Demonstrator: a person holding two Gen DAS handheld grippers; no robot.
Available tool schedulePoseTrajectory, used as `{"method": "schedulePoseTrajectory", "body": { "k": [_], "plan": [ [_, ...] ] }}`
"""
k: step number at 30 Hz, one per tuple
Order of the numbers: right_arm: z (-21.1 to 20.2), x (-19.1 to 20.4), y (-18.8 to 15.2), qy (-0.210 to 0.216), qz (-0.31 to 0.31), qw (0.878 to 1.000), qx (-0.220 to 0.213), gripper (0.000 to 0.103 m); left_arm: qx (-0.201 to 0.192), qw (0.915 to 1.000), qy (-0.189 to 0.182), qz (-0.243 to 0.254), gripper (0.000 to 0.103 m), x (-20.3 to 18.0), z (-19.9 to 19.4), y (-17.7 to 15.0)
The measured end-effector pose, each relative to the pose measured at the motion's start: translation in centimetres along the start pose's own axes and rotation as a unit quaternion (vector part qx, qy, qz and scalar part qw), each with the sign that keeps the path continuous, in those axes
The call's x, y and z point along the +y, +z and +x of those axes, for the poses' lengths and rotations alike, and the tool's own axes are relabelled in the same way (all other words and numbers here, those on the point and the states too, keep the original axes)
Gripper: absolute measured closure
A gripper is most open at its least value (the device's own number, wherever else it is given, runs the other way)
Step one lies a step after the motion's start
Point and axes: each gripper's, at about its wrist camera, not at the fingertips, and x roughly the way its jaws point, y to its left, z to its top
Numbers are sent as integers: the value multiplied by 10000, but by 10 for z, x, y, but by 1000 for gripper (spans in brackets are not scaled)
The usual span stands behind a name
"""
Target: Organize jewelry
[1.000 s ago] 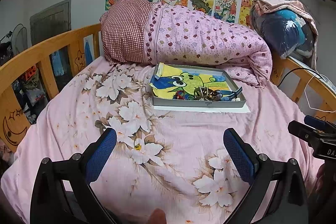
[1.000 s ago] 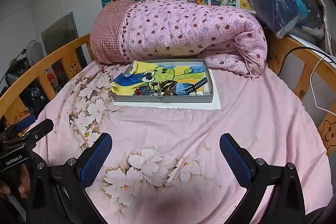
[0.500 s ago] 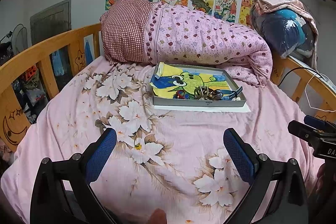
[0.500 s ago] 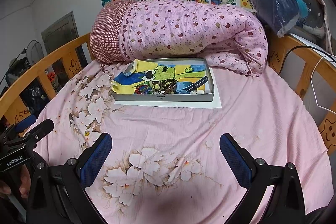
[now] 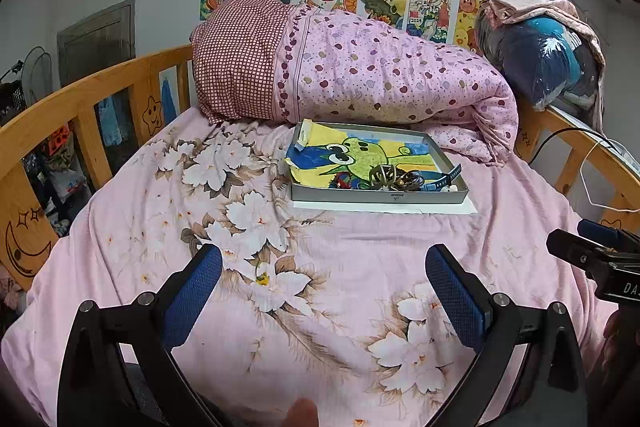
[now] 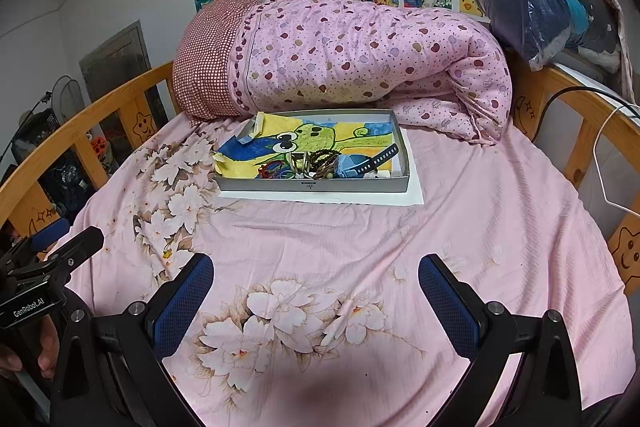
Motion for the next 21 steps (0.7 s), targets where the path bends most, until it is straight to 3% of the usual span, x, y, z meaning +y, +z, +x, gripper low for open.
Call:
{"method": "schedulePoseTrajectory", "body": {
  "k": [21],
  "plan": [
    [0, 1, 1, -6, 6, 10000, 15, 0, 1, 10000, 7, -2, 3, -1, 0, 0]
  ]
}}
